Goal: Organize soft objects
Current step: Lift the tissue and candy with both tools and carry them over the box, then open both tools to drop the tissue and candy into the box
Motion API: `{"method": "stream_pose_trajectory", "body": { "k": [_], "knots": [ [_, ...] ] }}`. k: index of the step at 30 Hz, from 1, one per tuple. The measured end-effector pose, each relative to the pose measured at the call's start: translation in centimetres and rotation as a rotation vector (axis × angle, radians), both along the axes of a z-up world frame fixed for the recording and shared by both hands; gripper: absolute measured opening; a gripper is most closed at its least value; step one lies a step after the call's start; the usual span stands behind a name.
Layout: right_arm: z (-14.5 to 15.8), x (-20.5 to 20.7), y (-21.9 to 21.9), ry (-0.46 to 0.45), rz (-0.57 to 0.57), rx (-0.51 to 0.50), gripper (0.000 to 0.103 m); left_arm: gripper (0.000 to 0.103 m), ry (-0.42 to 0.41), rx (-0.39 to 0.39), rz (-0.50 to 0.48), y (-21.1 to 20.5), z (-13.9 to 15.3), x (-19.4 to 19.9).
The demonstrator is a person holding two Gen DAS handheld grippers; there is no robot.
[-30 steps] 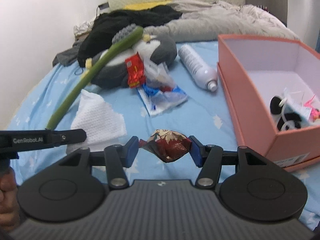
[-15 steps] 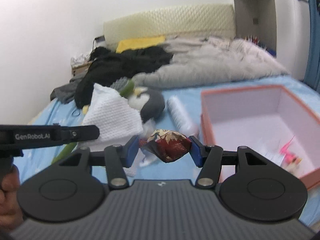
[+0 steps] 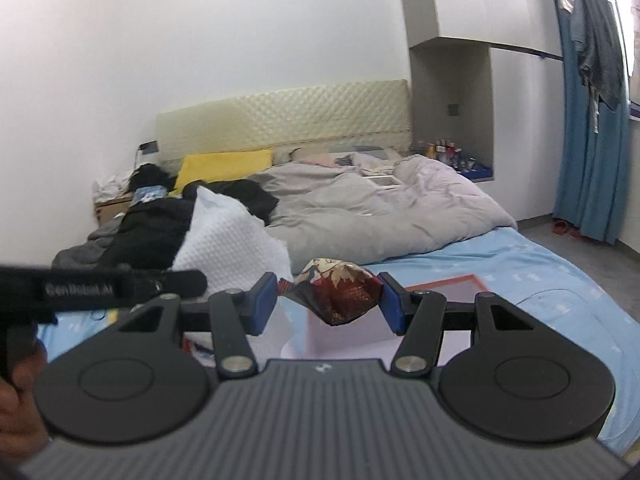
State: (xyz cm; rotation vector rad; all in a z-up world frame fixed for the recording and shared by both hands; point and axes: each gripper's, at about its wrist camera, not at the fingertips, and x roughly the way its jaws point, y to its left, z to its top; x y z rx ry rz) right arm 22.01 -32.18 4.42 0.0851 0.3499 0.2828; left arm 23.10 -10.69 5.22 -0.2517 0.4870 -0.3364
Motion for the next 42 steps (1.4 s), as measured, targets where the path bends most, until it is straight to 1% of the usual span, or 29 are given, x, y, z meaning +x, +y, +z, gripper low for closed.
{"method": "stream_pose_trajectory", "body": {
  "k": [4,8,10,13,14,17,18,20,23,25,28,31,34,37,38,39,40,42],
  "knots": [
    [-0.1,2.2,-2.0,0.045,-0.057,0.001,0.058,0.009,0.034,0.042,-0.048,-3.1,-0.4,3.3],
    [-1.1,4.2,-3.7,0.113,-0.09,-0.036,0.058,0.009,0.099,0.065,-0.099,-5.1,-1.7,6.9],
    [-1.9,5.4,-4.5,0.158,-0.091,-0.054,0.058,0.008,0.124,0.07,-0.096,-5.7,-2.5,8.9],
    [-3.6,6.8,-5.6,0.221,-0.118,-0.07,0.058,0.008,0.179,0.074,-0.103,-6.6,-3.6,11.8],
    [-4.2,7.4,-6.0,0.245,-0.132,-0.068,0.058,0.008,0.195,0.077,-0.121,-7.1,-4.1,12.5],
    [-6.6,8.8,-7.1,0.317,-0.144,-0.052,0.058,0.009,0.223,0.144,-0.145,-8.8,-5.7,14.1],
    [-7.5,9.0,-7.5,0.342,-0.148,-0.045,0.058,0.009,0.245,0.149,-0.156,-9.2,-6.4,14.6],
    [-9.3,9.9,-8.1,0.401,-0.151,-0.038,0.058,0.008,0.292,0.148,-0.16,-9.8,-8.0,15.5],
    [-11.6,10.7,-8.8,0.48,-0.159,-0.024,0.058,0.009,0.34,0.163,-0.157,-10.6,-10.1,17.2],
    [-12.8,11.0,-9.2,0.513,-0.174,-0.03,0.058,0.009,0.387,0.149,-0.158,-10.8,-11.4,18.4],
    [-13.8,11.0,-9.7,0.542,-0.18,-0.034,0.058,0.009,0.43,0.146,-0.154,-10.8,-12.7,19.6],
    [-14.2,10.6,-10.1,0.551,-0.191,-0.04,0.058,0.009,0.417,0.169,-0.154,-11.0,-13.3,19.7],
    [-14.5,10.4,-10.3,0.554,-0.194,-0.042,0.058,0.009,0.424,0.171,-0.152,-11.1,-13.6,19.4],
    [-14.7,10.7,-10.2,0.555,-0.195,-0.056,0.061,0.01,0.425,0.189,-0.139,-10.9,-13.6,19.1],
    [-14.7,10.7,-10.2,0.557,-0.196,-0.061,0.061,0.019,0.429,0.193,-0.134,-10.8,-13.6,19.0],
    [-14.7,10.7,-10.2,0.557,-0.194,-0.059,0.066,0.023,0.437,0.188,-0.14,-10.6,-13.8,19.2],
    [-14.6,10.7,-10.2,0.554,-0.193,-0.053,0.072,0.031,0.436,0.181,-0.143,-10.3,-13.7,18.9],
    [-14.3,10.6,-10.2,0.541,-0.196,-0.05,0.072,0.033,0.416,0.192,-0.131,-10.0,-13.3,18.6]
  ]
}}
